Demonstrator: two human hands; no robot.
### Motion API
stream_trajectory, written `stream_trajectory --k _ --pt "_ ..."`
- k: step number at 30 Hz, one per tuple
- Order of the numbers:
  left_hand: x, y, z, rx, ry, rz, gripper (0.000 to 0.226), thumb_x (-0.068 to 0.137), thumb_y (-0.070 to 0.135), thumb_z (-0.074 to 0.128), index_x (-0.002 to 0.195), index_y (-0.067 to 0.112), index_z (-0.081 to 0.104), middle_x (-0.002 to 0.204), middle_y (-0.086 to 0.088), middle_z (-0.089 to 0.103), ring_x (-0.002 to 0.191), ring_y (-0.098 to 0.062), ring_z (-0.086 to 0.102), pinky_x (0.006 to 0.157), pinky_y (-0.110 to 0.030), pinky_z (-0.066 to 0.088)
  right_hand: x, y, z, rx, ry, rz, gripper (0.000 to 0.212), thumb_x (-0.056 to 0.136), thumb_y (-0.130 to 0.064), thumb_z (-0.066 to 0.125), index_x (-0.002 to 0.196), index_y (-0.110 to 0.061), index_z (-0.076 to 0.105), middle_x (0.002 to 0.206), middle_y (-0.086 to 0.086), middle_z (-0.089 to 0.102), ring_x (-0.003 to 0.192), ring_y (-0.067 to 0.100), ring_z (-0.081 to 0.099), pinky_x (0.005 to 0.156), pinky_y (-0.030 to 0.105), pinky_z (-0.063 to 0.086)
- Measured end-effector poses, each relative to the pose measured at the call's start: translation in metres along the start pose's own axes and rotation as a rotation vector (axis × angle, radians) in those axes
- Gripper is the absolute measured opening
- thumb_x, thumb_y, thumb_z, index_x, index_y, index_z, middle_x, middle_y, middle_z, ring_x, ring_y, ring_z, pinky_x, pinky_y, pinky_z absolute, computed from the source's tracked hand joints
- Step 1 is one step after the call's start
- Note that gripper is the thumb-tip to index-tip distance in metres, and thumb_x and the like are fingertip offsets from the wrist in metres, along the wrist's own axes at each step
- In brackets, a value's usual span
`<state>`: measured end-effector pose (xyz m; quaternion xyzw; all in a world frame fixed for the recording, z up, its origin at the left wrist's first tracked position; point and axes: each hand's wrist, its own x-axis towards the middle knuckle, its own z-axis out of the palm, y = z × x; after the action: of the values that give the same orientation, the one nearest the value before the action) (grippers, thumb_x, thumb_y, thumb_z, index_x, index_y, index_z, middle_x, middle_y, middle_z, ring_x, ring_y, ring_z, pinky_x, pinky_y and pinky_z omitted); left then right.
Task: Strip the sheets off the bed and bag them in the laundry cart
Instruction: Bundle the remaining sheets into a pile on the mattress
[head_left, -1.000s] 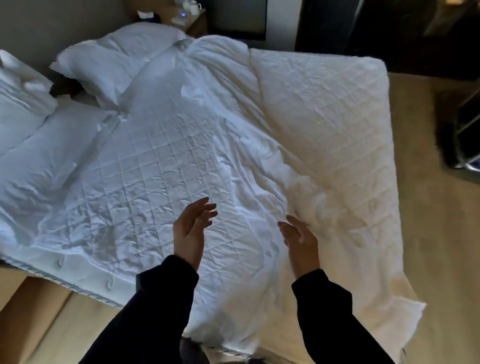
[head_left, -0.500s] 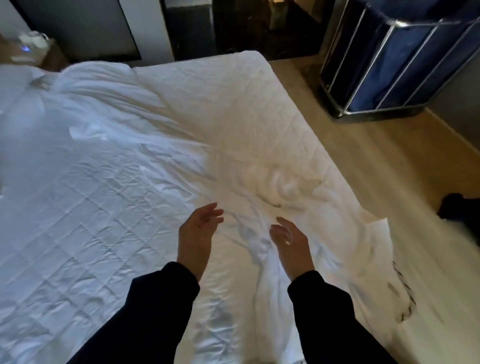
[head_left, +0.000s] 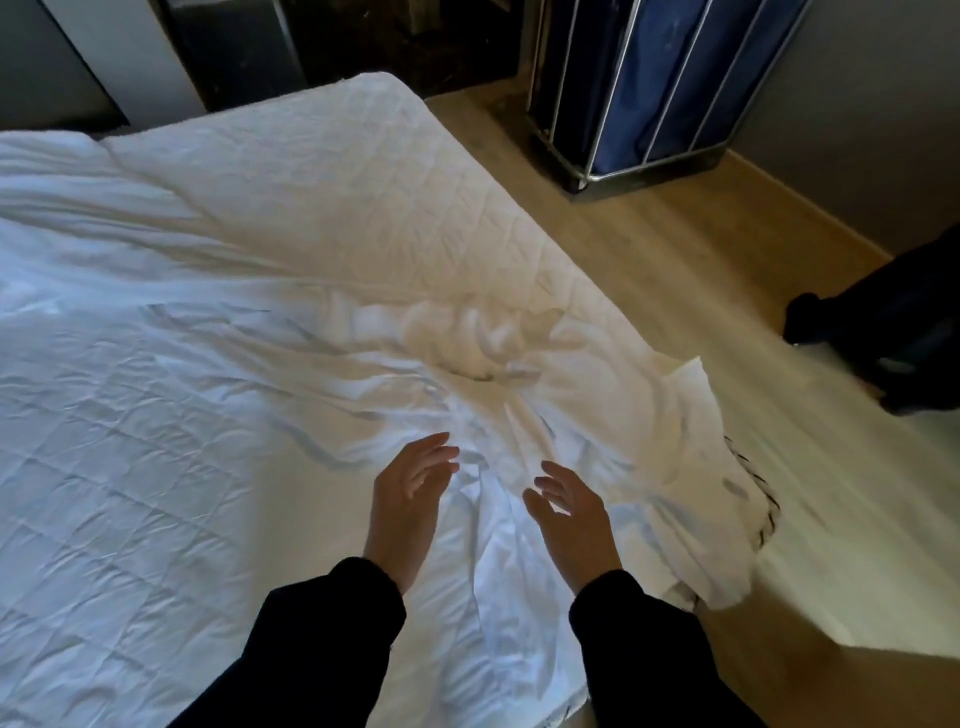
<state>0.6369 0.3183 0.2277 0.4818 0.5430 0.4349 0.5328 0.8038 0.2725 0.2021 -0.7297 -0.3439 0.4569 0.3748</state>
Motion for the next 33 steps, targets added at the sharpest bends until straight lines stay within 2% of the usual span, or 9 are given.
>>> stream_trajectory --k 5,10,16,19,22,23,25,29,33 --pt "0.003 -0.06 0.03 0.146 -0.109 -0.096 0.035 0.09 0.001 0.058 0.109 0.03 0.059 0.112 0.001 0.067 0.104 -0.013 0.064 0.09 -0.027 0.049 0.02 0.057 0.007 -0.368 -0.005 0.006 0.065 0.088 -0.033 0.065 0.145 -0.021 0.035 0.152 0.005 0.031 0.138 0.019 0.031 0.111 0.031 0.028" --pt "-0.009 -0.143 0.058 0.395 -0.238 -0.314 0.056 0.086 0.027 0.065 0.137 0.028 0.042 0.143 0.002 0.045 0.126 -0.011 0.048 0.101 -0.028 0.042 0.031 0.121 0.025 -0.72 -0.107 0.142 0.094 0.087 -0.062 0.051 0.153 -0.022 -0.003 0.16 0.01 -0.005 0.148 0.028 0.003 0.115 0.047 0.018" --pt "-0.004 -0.193 0.076 0.361 -0.175 -0.418 0.076 0.086 0.025 0.068 0.149 0.02 0.026 0.138 0.011 0.04 0.131 -0.01 0.04 0.084 -0.011 0.033 0.047 0.176 0.044 -0.866 -0.086 -0.042 0.074 0.097 -0.038 0.045 0.153 -0.015 0.002 0.142 0.003 0.042 0.128 0.02 0.044 0.104 0.031 0.035" --pt "0.002 -0.198 0.078 0.266 -0.095 -0.464 0.05 0.083 0.033 0.071 0.124 0.01 0.054 0.1 0.001 0.066 0.088 -0.013 0.064 0.065 -0.011 0.042 0.045 0.18 0.05 -0.72 -0.144 -0.154 0.05 0.094 -0.022 0.045 0.143 -0.019 0.035 0.122 0.0 0.058 0.112 0.019 0.056 0.092 0.027 0.041" --pt "0.005 -0.192 0.067 0.006 -0.131 -0.53 0.038 0.08 0.043 0.073 0.098 0.011 0.065 0.072 -0.005 0.068 0.065 -0.02 0.064 0.057 -0.025 0.047 0.03 0.176 0.06 -0.635 -0.282 -0.317 0.024 0.083 -0.021 0.041 0.1 -0.032 0.054 0.078 -0.009 0.058 0.077 0.014 0.055 0.068 0.019 0.041" --pt "0.006 -0.191 0.063 0.001 -0.121 -0.523 0.034 0.08 0.042 0.074 0.098 0.014 0.067 0.074 -0.004 0.07 0.068 -0.021 0.066 0.061 -0.032 0.051 0.026 0.172 0.063 -0.608 -0.327 -0.338 0.008 0.08 -0.02 0.042 0.079 -0.026 0.047 0.062 -0.01 0.046 0.063 0.01 0.045 0.059 0.015 0.033" --pt "0.01 -0.196 0.055 0.1 -0.034 -0.515 0.027 0.083 0.029 0.072 0.104 0.013 0.067 0.091 -0.009 0.073 0.082 -0.023 0.07 0.076 -0.044 0.057 0.021 0.165 0.067 -0.54 -0.391 -0.353 0.026 0.074 -0.017 0.044 0.057 -0.024 0.025 0.05 -0.009 0.028 0.054 0.012 0.032 0.052 0.019 0.024" --pt "0.006 -0.202 0.034 0.034 0.091 -0.604 0.02 0.09 0.013 0.062 0.108 0.003 0.066 0.095 -0.015 0.072 0.089 -0.031 0.07 0.083 -0.046 0.056 0.018 0.156 0.077 -0.537 -0.508 -0.4 0.021 0.077 -0.017 0.046 0.063 -0.024 0.032 0.054 -0.004 0.042 0.061 0.023 0.044 0.059 0.03 0.029" --pt "-0.018 -0.195 0.002 -0.151 0.187 -0.643 0.01 0.09 0.01 0.062 0.096 0.005 0.067 0.086 -0.013 0.074 0.082 -0.03 0.071 0.072 -0.036 0.055 -0.008 0.143 0.099 -0.579 -0.63 -0.416 0.011 0.091 -0.021 0.044 0.098 -0.014 0.049 0.092 0.014 0.064 0.083 0.032 0.059 0.068 0.034 0.042"
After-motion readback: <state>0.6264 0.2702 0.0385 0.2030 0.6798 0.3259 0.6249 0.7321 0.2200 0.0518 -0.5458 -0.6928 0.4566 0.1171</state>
